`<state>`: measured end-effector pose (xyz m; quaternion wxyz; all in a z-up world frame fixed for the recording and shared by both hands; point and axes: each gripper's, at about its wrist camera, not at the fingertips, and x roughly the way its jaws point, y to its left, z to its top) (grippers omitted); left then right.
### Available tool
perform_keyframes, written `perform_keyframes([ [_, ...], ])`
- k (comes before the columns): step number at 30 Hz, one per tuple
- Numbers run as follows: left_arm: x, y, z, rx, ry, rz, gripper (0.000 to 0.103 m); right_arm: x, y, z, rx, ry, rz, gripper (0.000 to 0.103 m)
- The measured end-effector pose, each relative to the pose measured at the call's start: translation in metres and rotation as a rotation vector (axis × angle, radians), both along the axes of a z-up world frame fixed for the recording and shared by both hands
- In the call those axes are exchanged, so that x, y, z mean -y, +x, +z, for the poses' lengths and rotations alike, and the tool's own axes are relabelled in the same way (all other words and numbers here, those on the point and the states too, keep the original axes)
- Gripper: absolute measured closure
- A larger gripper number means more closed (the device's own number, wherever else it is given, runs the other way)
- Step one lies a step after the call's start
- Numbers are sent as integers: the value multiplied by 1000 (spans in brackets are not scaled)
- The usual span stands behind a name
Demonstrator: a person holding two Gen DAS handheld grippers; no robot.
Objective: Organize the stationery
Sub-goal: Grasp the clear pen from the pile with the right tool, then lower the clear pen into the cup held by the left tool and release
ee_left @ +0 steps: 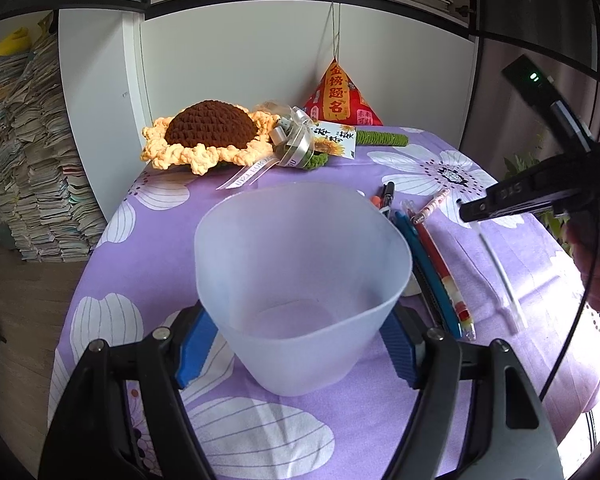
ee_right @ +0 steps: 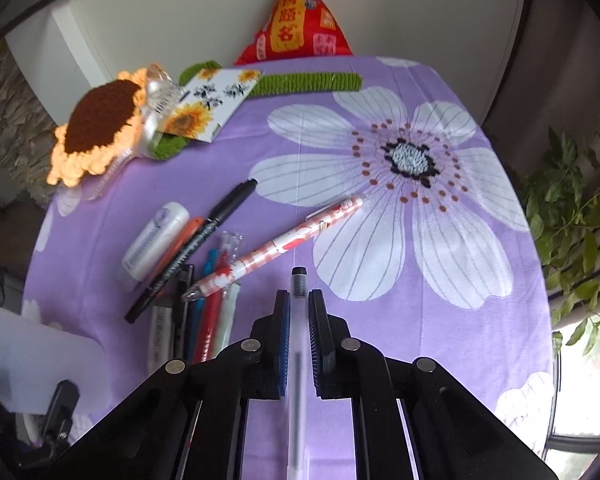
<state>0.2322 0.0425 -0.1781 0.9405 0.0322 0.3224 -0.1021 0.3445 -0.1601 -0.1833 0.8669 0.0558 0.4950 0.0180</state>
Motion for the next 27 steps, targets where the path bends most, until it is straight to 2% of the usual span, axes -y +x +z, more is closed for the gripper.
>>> perform_keyframes([
  [6,-1,0,0,-1,2,0,31,1,-23,32,70,53,29,93],
  [15,2,2,-3,-12,32,7,31,-25,-76,112,322,85,142,93],
  [21,2,2,-3,-11,32,9,31,-46,-87,156,448,147,251,93],
  [25,3,1,-2,-8,40,10,31,-64,-89,169,540,198,345,93],
  [27,2,1,-2,-8,42,10,31,-73,-86,169,546,226,387,93],
])
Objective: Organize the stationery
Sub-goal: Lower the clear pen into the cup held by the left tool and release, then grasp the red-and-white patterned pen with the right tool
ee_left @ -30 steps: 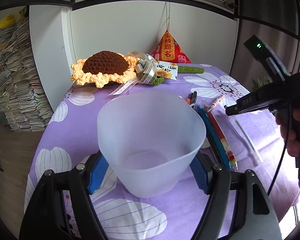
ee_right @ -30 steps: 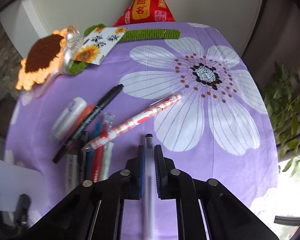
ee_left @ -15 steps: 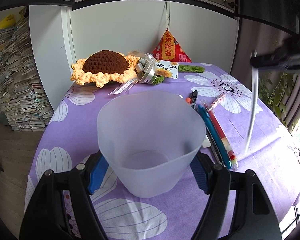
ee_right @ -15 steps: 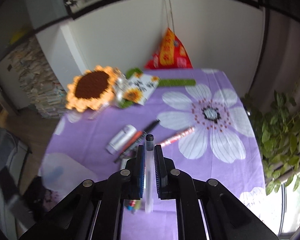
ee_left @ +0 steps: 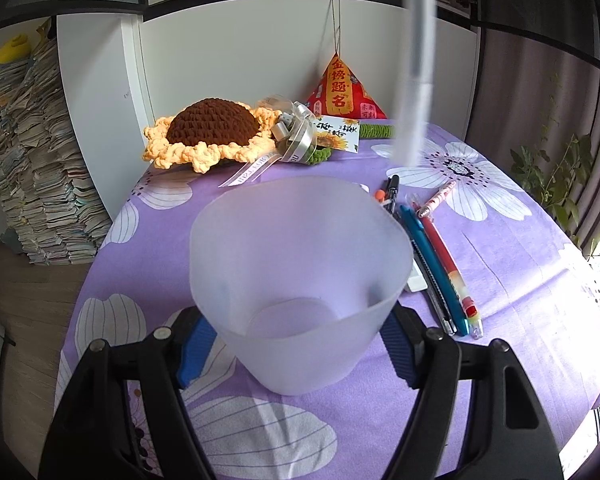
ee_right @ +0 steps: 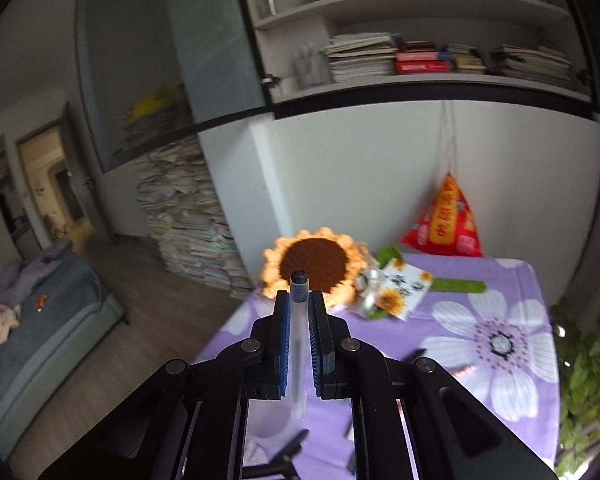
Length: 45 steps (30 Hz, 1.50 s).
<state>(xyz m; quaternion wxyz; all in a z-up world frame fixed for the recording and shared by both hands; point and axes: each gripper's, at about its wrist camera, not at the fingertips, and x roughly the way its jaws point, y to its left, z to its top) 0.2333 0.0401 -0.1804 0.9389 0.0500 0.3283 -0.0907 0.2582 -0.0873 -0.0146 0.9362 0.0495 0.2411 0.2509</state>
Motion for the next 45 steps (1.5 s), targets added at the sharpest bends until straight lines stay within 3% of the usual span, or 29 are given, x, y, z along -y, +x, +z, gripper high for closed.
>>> perform_keyframes([
  [7,-1,1,0,-3,-6,0,31,-11,18,-26,-72,43,76,93],
  [20,-1,1,0,-2,-3,0,31,-24,26,-83,-211,-50,153,93],
  [30,-1,1,0,-3,-3,1,31,-6,29,-89,-280,23,157,93],
  [32,-2,1,0,-3,-4,0,31,3,28,-84,-275,49,142,88],
  [34,-2,1,0,-3,-3,0,31,17,25,-80,-254,67,98,74],
  [36,-1,1,0,-3,-3,0,31,31,26,-82,-245,47,19,71],
  [38,-1,1,0,-2,-2,0,31,41,37,-94,-297,-20,-75,71],
  [41,-2,1,0,-2,-1,0,31,55,61,-128,-455,-81,-185,71],
  [45,-2,1,0,-3,-3,0,31,77,89,-168,-633,-2,-224,71],
])
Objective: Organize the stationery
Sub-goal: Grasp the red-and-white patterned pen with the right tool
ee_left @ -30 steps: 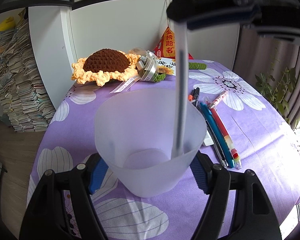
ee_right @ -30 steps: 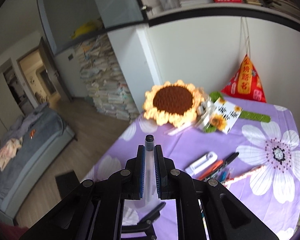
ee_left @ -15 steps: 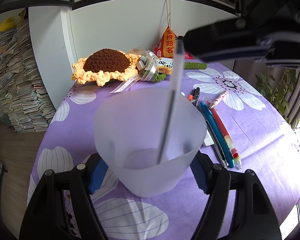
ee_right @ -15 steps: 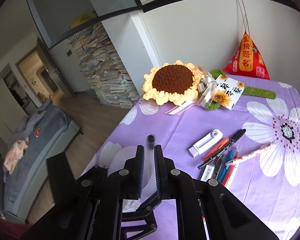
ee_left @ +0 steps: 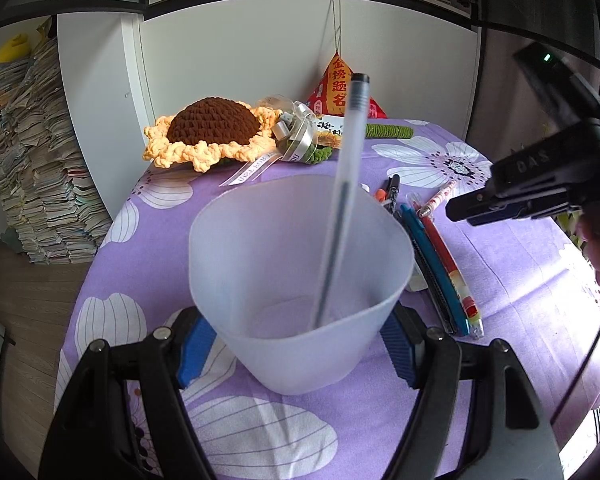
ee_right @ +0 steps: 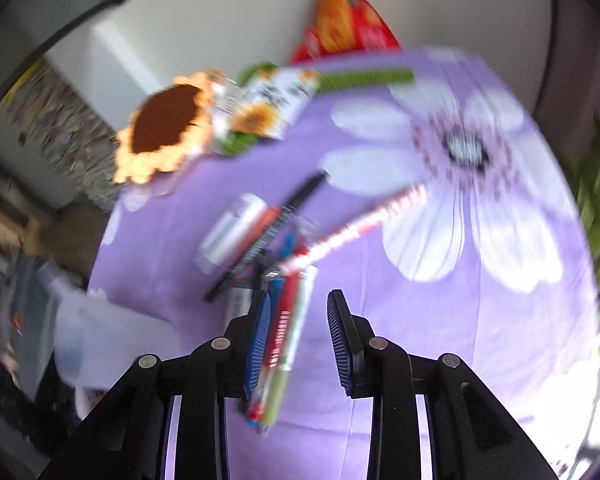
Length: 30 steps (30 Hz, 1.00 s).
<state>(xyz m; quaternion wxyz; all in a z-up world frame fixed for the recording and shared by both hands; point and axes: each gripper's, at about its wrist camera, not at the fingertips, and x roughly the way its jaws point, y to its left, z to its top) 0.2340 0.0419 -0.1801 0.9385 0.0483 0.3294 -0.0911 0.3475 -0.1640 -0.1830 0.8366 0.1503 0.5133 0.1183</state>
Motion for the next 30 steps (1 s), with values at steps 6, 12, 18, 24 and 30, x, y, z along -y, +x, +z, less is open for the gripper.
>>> perform_keyframes([
  [6,0,0,0,0,2,0,31,57,34,-25,-143,250,-212,71],
  [12,1,0,0,2,7,-1,31,79,66,-15,-177,191,-345,71],
  [18,1,0,0,1,4,-1,31,73,92,-20,-292,136,-378,71],
  [24,0,0,0,0,0,-2,31,64,105,-23,-311,42,-428,74],
  [30,1,1,-1,-2,-3,-1,31,48,114,-21,-288,-40,-347,92],
])
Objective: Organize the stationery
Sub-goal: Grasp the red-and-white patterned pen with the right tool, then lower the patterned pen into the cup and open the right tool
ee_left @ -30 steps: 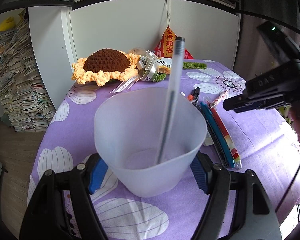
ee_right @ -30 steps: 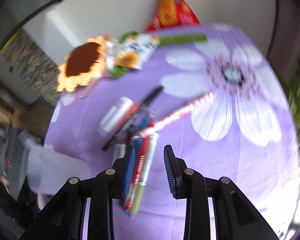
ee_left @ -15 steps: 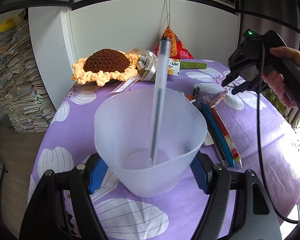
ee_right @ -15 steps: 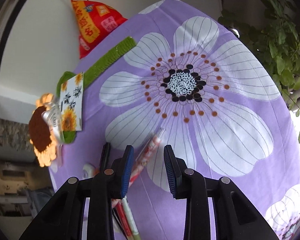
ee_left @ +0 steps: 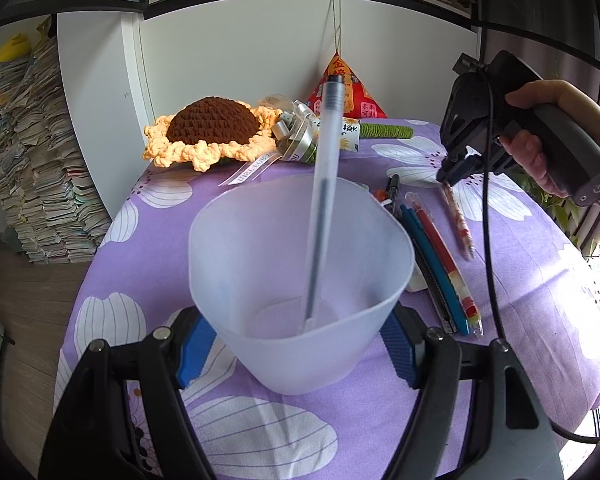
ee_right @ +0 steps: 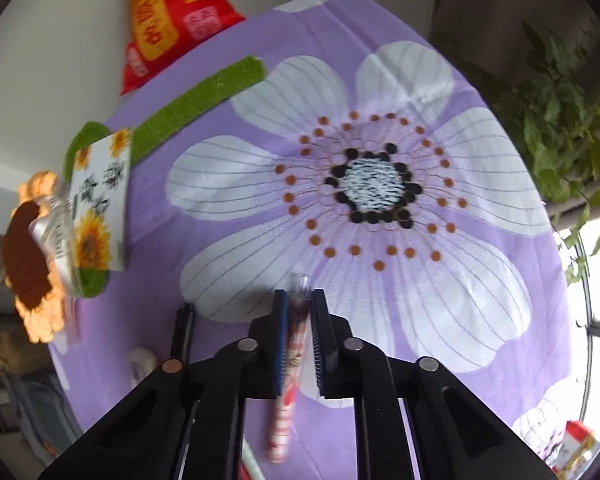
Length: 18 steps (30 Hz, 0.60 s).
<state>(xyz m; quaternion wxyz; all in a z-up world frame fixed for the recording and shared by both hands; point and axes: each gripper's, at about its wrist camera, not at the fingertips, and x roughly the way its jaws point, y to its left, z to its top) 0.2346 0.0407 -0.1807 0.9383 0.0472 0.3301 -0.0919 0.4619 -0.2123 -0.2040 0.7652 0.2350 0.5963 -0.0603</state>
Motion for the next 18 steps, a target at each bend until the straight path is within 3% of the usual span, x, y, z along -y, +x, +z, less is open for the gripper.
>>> perform_keyframes([
  [3,0,0,0,0,1,1,31,-7,-4,8,63,67,64,92],
  [9,1,0,0,1,4,2,31,-13,-46,51,251,55,172,92],
  [18,1,0,0,0,14,4,31,-47,-129,130,568,-69,314,92],
])
